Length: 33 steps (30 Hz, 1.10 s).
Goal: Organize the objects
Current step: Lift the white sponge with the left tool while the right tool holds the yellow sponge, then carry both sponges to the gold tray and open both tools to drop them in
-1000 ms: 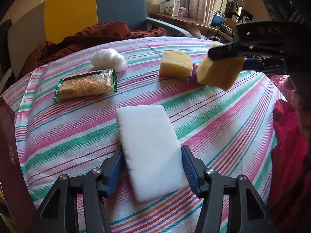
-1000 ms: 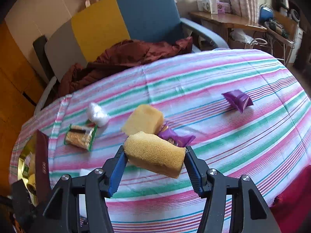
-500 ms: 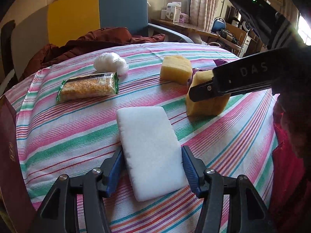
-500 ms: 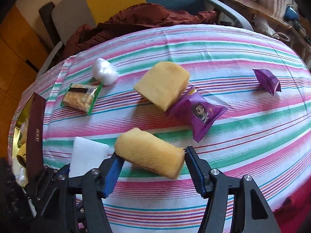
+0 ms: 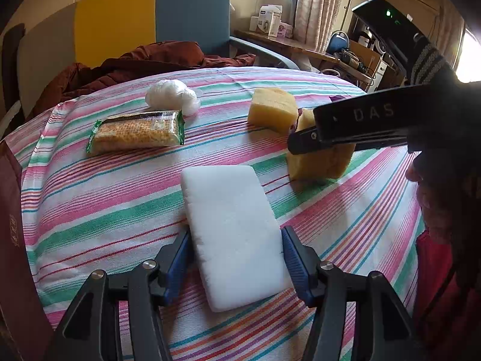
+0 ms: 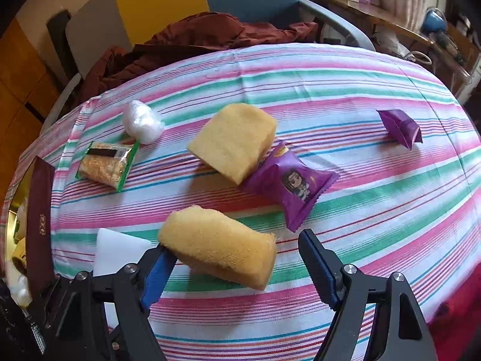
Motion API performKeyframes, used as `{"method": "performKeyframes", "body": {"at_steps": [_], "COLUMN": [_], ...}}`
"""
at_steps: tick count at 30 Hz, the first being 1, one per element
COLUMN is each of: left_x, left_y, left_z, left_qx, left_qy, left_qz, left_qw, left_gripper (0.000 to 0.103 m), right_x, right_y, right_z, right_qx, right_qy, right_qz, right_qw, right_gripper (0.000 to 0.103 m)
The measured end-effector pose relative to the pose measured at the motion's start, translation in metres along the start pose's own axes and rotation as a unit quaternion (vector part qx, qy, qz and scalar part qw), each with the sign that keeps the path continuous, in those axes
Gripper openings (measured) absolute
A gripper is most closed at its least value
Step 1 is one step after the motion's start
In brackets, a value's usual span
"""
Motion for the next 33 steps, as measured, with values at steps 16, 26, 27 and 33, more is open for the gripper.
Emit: {"method": "performKeyframes", "body": {"at_steps": [16, 26, 27, 33], "left_x": [0.002, -0.008, -0.013, -0.060], "left_y": [-0.001, -0.002, -0.005, -0.018], "left_z": [0.001, -0.001, -0.001, -0.004], "left_qx": [-0.001, -0.011, -0.017, -0.037], "left_qy": [0.001, -0.003, -0.004, 0.026], "left_qz": [0.000, -0.015, -0.017, -0.028], "left_qw": [1.0000, 0.9998, 0.9997, 0.9986], "left_gripper": [0.060, 0.055, 0.055, 0.055], "right_x": [0.009, -0.011, -0.013, -0.020], "right_y": [-0.020, -0.029, -0.030, -0.044], "right_z": [0.007, -0.003, -0.003, -0.008], "right_qx": [-0.047, -0.071, -0.073, -0.088], "right_qy": [-0.021, 0.039, 0.044, 0.071], "right_qz": [0.024, 0.027, 0.023, 0.003], "right_qw": [0.998, 0.996, 0.996, 0.994], "right_gripper": [0.054, 0.054, 0.054, 0.055]}}
Point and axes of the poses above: each gripper's, at about its wrist camera, not at the fingertips, and x roughly the way its jaws point, y to its right, z to its underside, the point moved 3 cm from there along x, roughly the way its jaws point, and after that the axes turned 14 degrees about -x, right-handed, at the moved point
